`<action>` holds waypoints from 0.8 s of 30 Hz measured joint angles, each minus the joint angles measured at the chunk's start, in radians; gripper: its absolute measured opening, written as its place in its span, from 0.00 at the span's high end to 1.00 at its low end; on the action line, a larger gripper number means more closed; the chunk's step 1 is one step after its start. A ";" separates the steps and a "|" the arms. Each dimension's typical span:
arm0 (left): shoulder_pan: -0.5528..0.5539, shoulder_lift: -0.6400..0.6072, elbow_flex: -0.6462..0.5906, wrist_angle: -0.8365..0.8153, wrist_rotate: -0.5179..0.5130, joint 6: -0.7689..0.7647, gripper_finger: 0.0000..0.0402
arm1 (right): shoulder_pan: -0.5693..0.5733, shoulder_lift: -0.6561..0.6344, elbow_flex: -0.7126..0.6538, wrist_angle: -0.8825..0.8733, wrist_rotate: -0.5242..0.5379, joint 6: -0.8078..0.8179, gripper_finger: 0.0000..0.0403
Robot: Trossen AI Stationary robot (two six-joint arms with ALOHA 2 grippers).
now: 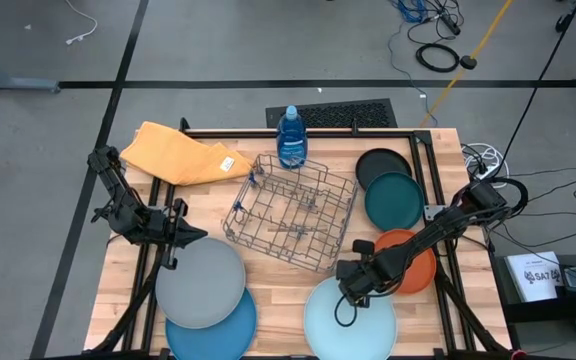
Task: Sort dishes
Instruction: Put the white plate into the dish rack
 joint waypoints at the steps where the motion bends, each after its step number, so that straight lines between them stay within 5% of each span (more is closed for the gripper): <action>1: 0.000 0.000 0.000 0.000 0.003 0.000 1.00 | 0.000 -0.007 0.000 -0.002 0.000 0.000 1.00; 8: 0.000 0.000 0.000 0.002 0.018 0.007 0.97 | 0.005 -0.017 0.000 -0.016 0.006 0.004 1.00; 15: 0.000 0.034 0.028 0.004 0.023 -0.046 0.78 | 0.006 -0.019 0.000 -0.018 0.008 0.004 1.00; 24: 0.000 0.401 0.197 -0.080 0.089 -0.056 0.65 | 0.006 -0.020 0.001 -0.023 0.008 0.004 1.00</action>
